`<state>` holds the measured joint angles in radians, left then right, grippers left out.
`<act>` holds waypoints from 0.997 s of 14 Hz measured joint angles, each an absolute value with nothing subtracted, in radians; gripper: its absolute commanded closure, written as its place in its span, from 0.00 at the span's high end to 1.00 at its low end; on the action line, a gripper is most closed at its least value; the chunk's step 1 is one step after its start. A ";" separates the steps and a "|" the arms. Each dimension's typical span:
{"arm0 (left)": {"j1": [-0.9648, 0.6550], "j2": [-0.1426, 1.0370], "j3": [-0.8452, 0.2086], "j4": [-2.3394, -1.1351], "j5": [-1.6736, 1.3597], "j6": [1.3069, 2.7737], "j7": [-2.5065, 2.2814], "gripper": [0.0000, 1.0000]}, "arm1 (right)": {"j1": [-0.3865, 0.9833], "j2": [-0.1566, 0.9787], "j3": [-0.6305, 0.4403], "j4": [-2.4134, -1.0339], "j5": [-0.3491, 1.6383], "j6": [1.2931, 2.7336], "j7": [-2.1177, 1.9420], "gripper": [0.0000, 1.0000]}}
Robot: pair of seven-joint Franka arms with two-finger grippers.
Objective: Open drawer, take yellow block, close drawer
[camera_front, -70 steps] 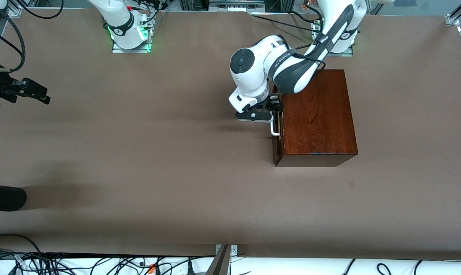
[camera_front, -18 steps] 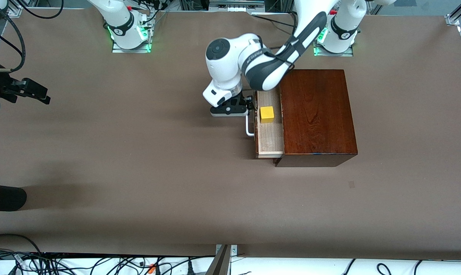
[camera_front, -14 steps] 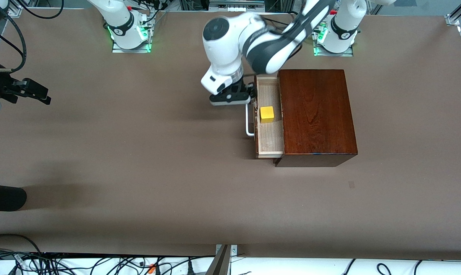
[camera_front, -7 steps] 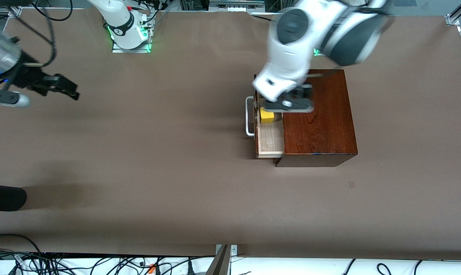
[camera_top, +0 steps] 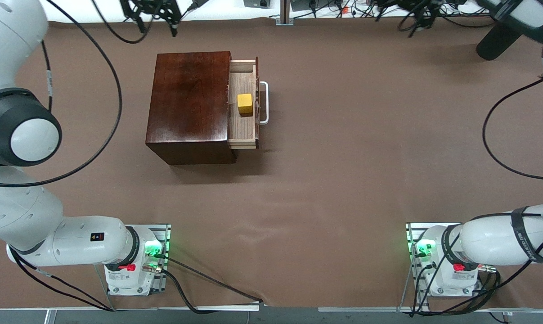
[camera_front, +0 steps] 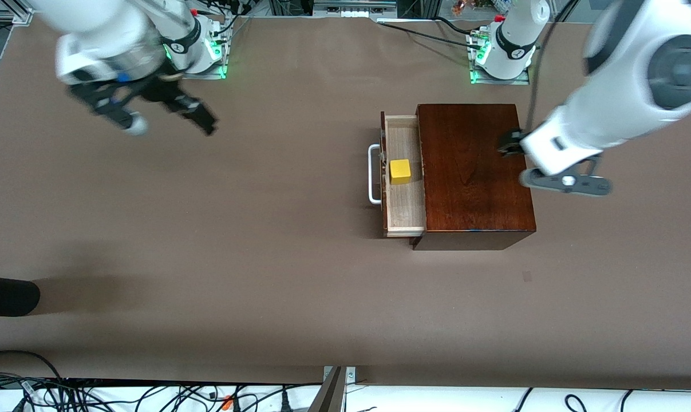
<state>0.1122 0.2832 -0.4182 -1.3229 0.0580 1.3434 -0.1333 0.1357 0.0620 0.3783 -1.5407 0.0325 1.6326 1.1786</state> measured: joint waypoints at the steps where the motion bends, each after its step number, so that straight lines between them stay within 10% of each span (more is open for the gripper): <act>1: 0.145 0.273 -0.419 -1.322 0.055 1.326 -0.086 1.00 | 0.181 0.076 0.384 -1.541 0.032 1.657 1.305 1.00; 5: 0.214 0.219 -0.374 -1.321 0.054 1.303 0.073 1.00 | 0.348 0.157 0.388 -1.541 0.029 1.781 1.792 1.00; 9: 0.063 0.156 -0.101 -1.357 -0.007 1.306 0.108 1.00 | 0.491 0.275 0.388 -1.470 -0.023 1.835 2.153 1.00; 14: -0.013 0.020 -0.005 -1.598 -0.009 1.546 0.070 1.00 | 0.634 0.517 0.382 -1.257 -0.138 1.886 2.476 1.00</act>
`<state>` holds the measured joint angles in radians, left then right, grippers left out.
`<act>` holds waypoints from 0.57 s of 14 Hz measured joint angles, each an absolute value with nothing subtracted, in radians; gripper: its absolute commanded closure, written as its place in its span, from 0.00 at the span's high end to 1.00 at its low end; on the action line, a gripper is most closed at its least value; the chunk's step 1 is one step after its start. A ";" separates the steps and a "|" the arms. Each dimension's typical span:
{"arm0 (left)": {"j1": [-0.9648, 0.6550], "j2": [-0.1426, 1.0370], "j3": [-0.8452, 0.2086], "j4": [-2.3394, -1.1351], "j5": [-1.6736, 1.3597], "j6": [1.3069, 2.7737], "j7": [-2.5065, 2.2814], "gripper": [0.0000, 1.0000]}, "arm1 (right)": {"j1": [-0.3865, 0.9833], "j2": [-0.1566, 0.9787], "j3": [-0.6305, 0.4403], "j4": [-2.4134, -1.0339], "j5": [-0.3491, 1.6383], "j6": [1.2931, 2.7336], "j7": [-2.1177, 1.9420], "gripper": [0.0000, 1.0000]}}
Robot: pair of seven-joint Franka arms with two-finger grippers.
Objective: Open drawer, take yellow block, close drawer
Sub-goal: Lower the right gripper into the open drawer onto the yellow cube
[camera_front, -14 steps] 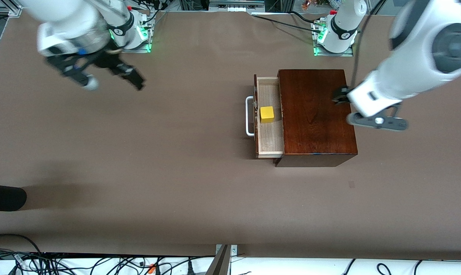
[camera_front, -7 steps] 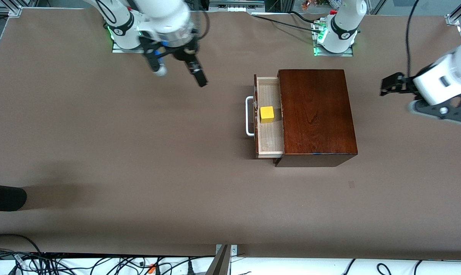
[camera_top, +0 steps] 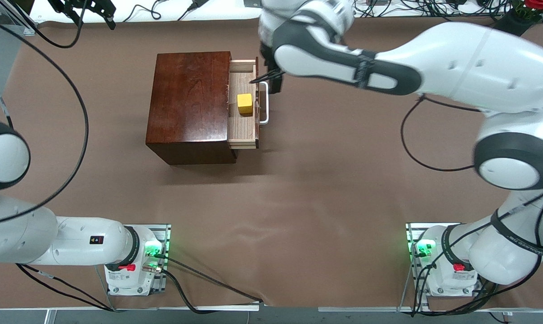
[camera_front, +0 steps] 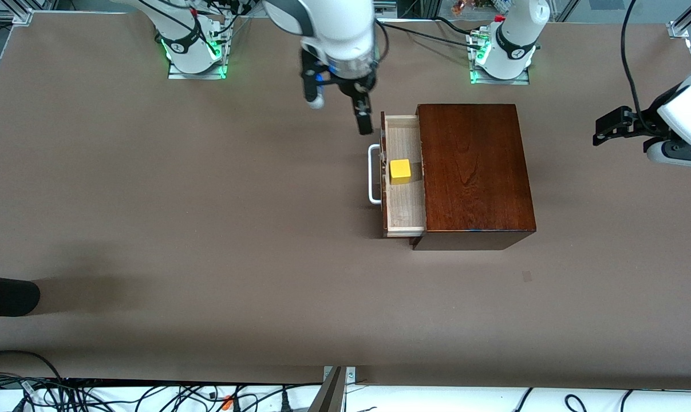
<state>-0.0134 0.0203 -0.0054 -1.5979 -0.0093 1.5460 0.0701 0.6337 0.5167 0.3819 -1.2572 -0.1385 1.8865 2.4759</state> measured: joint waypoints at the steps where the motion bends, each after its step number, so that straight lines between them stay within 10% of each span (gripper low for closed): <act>1: -0.018 0.001 -0.005 -1.625 -0.009 1.564 0.040 1.00 | 0.651 0.559 0.381 -1.237 -0.157 1.913 2.521 1.00; 8: -0.019 -0.016 -0.002 -1.650 -0.009 1.554 0.002 1.00 | 0.719 0.710 0.337 -1.203 -0.203 2.057 2.631 1.00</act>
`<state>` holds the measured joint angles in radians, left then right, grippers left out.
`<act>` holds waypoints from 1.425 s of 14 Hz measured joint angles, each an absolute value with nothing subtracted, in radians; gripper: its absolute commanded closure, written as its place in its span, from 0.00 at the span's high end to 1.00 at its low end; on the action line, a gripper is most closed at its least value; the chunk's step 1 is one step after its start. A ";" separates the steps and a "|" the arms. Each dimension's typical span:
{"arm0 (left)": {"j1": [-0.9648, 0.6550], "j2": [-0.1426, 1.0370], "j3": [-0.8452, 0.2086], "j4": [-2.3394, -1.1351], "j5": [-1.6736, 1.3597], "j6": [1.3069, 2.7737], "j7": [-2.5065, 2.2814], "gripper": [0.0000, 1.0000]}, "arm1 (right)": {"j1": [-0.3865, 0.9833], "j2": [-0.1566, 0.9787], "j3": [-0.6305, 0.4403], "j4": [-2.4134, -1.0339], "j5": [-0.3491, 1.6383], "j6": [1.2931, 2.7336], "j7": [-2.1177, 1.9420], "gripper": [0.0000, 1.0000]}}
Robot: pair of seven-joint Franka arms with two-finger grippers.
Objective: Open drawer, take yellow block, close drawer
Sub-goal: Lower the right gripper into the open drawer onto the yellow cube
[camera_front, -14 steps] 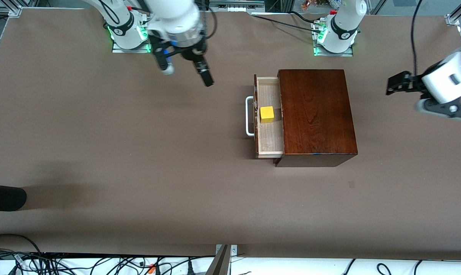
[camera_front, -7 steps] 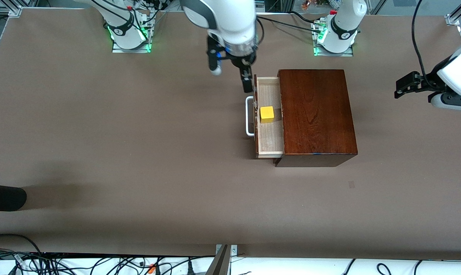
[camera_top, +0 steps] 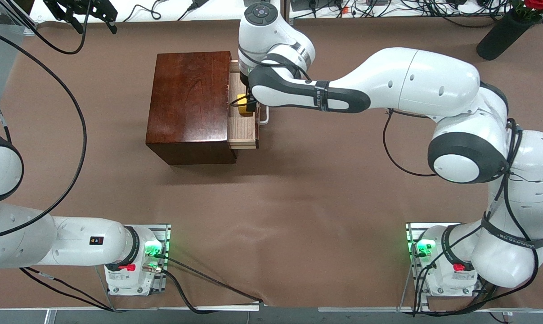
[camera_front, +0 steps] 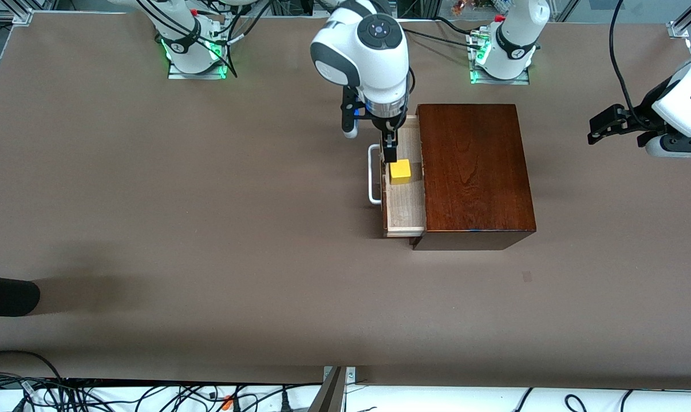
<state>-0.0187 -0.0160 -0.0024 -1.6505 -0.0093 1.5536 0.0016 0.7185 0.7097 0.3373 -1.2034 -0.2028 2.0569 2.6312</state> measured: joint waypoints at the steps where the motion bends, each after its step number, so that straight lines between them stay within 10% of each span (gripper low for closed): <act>1: -0.019 -0.016 -0.003 -1.650 -0.009 1.551 0.001 1.00 | 0.727 0.720 0.324 -1.203 -0.203 2.076 2.633 1.00; 20: -0.021 -0.016 -0.003 -1.647 -0.009 1.529 0.001 1.00 | 0.791 0.831 0.242 -1.201 -0.204 2.234 2.634 0.95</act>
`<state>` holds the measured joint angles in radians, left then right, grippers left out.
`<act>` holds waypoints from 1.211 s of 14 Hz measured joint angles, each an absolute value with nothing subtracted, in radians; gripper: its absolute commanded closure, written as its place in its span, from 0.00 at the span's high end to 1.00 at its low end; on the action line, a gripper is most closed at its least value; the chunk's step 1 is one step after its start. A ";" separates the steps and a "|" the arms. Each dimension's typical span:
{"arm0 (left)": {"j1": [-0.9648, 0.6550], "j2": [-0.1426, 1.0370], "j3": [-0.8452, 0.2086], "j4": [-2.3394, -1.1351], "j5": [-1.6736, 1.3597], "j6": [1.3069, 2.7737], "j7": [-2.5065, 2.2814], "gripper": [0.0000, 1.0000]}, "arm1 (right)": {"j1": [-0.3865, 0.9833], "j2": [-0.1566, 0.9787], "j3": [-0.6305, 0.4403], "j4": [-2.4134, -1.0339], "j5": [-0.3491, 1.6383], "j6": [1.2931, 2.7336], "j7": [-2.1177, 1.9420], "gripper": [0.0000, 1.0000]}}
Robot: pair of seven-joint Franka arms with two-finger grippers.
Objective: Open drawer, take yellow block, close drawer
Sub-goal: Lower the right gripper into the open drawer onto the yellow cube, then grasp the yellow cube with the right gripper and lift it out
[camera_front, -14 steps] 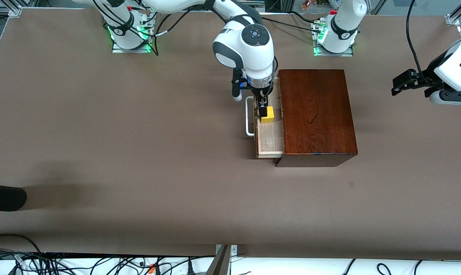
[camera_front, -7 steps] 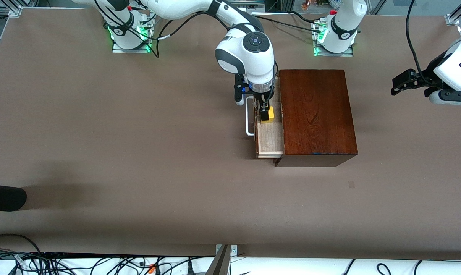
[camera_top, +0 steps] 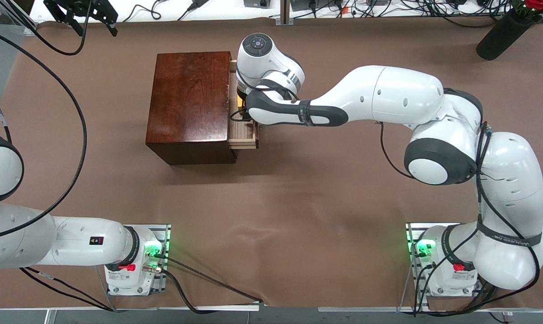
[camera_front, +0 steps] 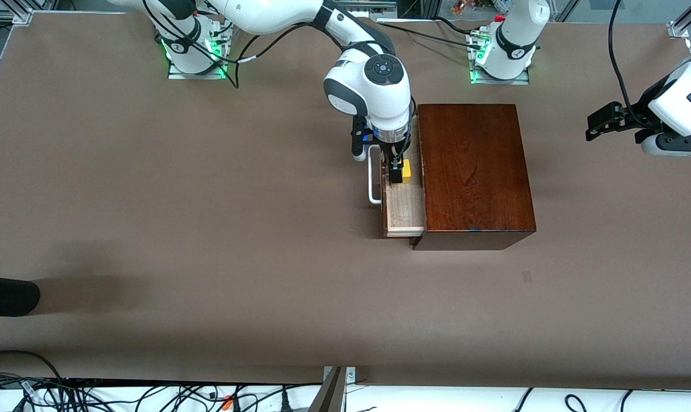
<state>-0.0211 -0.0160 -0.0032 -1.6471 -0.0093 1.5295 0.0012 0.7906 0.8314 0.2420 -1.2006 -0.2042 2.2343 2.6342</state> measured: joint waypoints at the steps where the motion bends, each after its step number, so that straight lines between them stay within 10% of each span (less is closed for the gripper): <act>1: -0.021 -0.016 -0.003 -1.645 -0.009 1.529 0.001 1.00 | 0.791 0.832 0.242 -1.201 -0.204 2.235 2.634 0.49; 2: -0.021 -0.016 -0.003 -1.644 -0.009 1.529 0.001 1.00 | 0.791 0.832 0.242 -1.201 -0.205 2.235 2.634 0.16; 3: -0.021 -0.016 -0.003 -1.643 -0.009 1.528 0.001 1.00 | 0.791 0.832 0.242 -1.200 -0.205 2.235 2.633 0.07; 17: -0.021 -0.016 -0.003 -1.642 -0.009 1.527 0.001 1.00 | 0.742 0.686 0.238 -0.992 -0.122 1.823 2.373 0.04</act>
